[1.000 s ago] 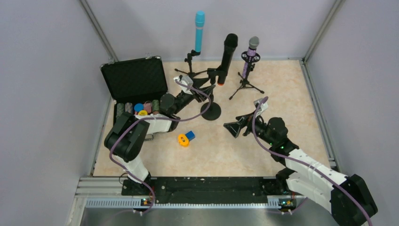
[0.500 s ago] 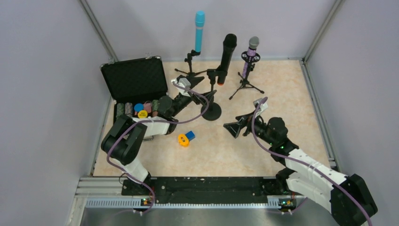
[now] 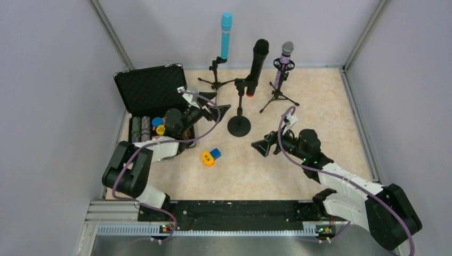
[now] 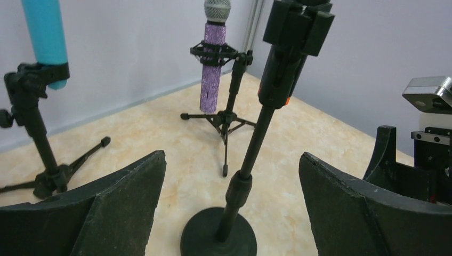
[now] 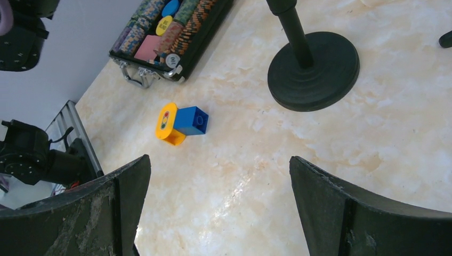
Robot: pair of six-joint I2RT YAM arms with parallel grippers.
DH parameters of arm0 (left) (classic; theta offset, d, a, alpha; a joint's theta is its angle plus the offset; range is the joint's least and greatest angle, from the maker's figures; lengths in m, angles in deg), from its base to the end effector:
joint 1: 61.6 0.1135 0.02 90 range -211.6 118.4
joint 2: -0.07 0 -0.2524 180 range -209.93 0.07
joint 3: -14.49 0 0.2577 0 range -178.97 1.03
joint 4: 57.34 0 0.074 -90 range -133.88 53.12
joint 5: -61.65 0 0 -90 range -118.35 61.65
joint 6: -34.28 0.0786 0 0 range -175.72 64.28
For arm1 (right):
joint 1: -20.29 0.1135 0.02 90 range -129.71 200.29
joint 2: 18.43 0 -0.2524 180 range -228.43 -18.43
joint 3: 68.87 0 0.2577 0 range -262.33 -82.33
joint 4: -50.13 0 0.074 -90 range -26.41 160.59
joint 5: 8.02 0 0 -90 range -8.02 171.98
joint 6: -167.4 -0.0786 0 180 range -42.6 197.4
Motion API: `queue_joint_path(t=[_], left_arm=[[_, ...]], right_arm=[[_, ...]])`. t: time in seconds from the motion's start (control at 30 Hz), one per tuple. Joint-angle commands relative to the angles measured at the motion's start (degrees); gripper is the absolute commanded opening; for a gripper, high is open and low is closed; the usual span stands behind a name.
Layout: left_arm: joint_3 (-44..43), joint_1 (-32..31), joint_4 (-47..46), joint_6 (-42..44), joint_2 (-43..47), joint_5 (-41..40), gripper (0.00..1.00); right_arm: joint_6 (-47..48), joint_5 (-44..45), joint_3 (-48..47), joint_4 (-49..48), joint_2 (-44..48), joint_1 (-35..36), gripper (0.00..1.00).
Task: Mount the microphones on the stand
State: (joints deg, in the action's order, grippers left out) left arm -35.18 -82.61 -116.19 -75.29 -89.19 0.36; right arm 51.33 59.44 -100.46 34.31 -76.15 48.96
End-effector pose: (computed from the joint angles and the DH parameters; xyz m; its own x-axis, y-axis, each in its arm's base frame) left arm 0.3134 -0.1608 0.2488 0.0430 -0.3312 -0.9426 0.7983 0.5786 -0.1669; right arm 0.2144 0.1516 0.1872 -0.4812 0.1995 -0.8536 -0.6263 0.6031 0.4940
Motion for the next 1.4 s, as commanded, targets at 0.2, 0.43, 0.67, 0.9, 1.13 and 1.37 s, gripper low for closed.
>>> queue_joint_path(t=[0.2, 0.43, 0.67, 0.9, 1.13, 1.37], left_arm=[[-2.2, 2.38, 47.89, 12.38, 18.01, -6.29, 0.99], [0.76, 2.9, 59.46, 17.92, 27.47, -23.99, 0.99], [5.53, 4.88, 60.63, 17.69, 32.22, -36.48, 0.99], [11.83, 10.95, 55.74, 15.8, 38.28, -33.63, 0.99], [21.34, 16.54, 38.79, 13.52, 36.58, -30.44, 0.99], [29.47, 17.84, 14.19, 19.81, 25.58, -31.41, 0.99]], right_arm=[[-2.49, -8.48, -4.11, -3.34, -5.13, -8.85, 0.99], [-1.06, -8.55, -5.5, 2.41, -5.64, -16.23, 0.99], [5.53, 3.53, -6.33, 11.72, 0.53, -18.94, 0.99], [13.41, 21.85, -6.03, 18.06, 5.35, -19.16, 0.99], [17.5, 31.46, 1.77, 7.55, 7.69, -19.25, 0.99], [21.79, 36.98, 15.68, -23.06, 2.8, -19.24, 0.99]])
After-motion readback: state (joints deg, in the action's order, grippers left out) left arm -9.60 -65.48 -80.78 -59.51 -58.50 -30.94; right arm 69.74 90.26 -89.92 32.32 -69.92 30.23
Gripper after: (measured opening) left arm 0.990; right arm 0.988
